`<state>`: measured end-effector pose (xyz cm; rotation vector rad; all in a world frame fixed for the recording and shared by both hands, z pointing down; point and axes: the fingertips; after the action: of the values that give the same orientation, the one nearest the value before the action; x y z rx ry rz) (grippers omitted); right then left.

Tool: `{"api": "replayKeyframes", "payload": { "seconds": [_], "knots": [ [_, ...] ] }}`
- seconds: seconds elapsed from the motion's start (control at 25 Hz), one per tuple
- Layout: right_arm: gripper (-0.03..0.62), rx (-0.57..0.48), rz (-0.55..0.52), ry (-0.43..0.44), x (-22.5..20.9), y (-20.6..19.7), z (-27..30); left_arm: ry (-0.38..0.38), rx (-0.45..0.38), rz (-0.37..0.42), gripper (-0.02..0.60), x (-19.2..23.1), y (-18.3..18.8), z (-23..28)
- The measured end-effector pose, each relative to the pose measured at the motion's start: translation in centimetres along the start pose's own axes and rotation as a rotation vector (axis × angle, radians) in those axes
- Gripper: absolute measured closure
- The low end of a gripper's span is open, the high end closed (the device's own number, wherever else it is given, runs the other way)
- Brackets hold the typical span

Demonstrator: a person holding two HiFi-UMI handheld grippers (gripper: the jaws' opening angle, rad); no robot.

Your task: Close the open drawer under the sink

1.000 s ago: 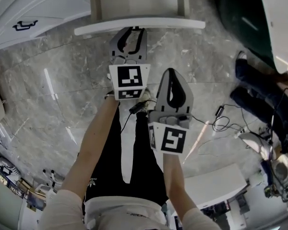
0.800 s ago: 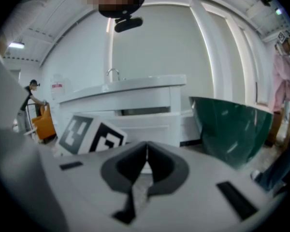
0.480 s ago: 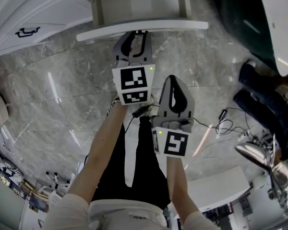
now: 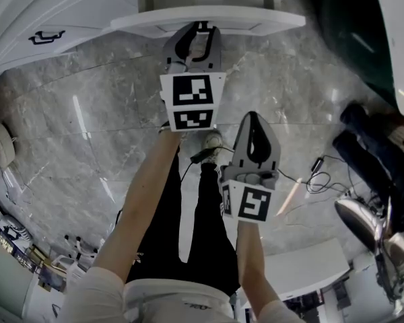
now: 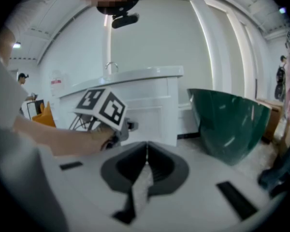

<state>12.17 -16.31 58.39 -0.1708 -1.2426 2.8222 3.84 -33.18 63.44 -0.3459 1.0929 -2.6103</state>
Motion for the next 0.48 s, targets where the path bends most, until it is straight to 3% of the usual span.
{"api": "replayKeyframes", "payload": {
  "seconds": [0.48],
  "knots": [
    [0.565,-0.008,-0.002,0.024,1.6,0.8,1.4,0.010,0.001,0.042,0.448,1.9,2.8,3.3]
  ]
}}
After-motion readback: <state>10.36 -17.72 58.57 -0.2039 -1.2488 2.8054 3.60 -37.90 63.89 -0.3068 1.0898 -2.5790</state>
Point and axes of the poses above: the fingertips, and each gripper's own axes: z forward along the fingers, x to its left, y out of its top, and after that the axes turned 14 degrees about x, right-handed
